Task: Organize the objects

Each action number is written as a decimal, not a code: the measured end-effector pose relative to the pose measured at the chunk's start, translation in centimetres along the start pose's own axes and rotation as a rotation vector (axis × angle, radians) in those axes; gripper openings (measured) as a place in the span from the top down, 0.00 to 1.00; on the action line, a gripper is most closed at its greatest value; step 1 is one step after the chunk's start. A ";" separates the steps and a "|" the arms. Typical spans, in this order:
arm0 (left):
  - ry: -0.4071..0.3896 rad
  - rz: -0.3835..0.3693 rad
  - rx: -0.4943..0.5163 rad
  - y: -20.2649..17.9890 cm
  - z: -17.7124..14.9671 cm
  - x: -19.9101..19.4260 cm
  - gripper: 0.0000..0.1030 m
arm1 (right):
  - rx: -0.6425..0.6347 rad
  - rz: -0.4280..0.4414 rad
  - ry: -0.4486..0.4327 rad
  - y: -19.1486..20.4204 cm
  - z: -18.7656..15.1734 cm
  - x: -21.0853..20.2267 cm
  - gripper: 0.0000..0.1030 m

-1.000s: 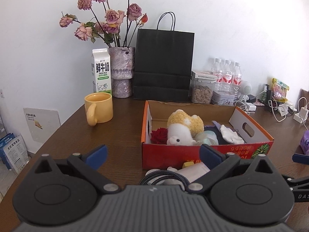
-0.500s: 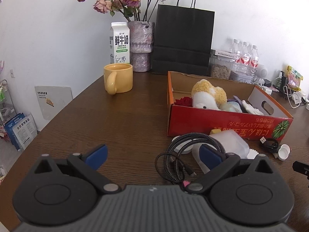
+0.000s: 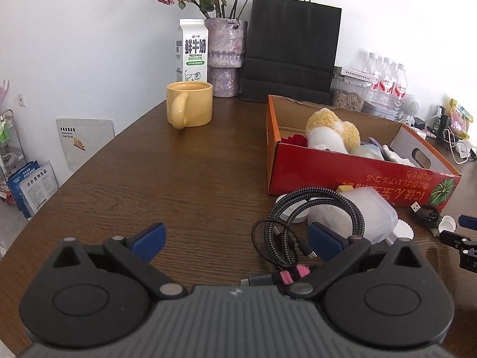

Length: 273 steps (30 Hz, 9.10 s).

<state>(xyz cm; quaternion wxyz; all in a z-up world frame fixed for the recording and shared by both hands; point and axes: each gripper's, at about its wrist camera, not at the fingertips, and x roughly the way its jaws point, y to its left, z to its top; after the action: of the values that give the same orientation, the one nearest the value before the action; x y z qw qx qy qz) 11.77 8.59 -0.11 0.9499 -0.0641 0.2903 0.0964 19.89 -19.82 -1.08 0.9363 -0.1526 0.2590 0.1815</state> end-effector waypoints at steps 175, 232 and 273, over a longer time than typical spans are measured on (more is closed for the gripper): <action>-0.134 -0.108 0.085 -8.3 7.7 4.4 0.00 | 0.118 -0.008 -0.152 -1.8 4.9 0.8 0.00; 0.076 -0.231 0.040 -2.5 -1.3 4.6 0.00 | 0.154 0.031 -0.014 -0.7 -1.5 -3.4 0.00; 0.045 -0.238 0.089 -2.9 -1.8 4.0 0.14 | 0.222 0.034 0.063 -3.3 -0.2 1.1 0.73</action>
<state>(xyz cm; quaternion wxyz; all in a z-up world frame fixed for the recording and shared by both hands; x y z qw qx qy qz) 14.69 5.99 -3.63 0.9498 -0.0580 0.3058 -0.0315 22.04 -22.53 -1.21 0.9356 -0.0492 0.3096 0.1625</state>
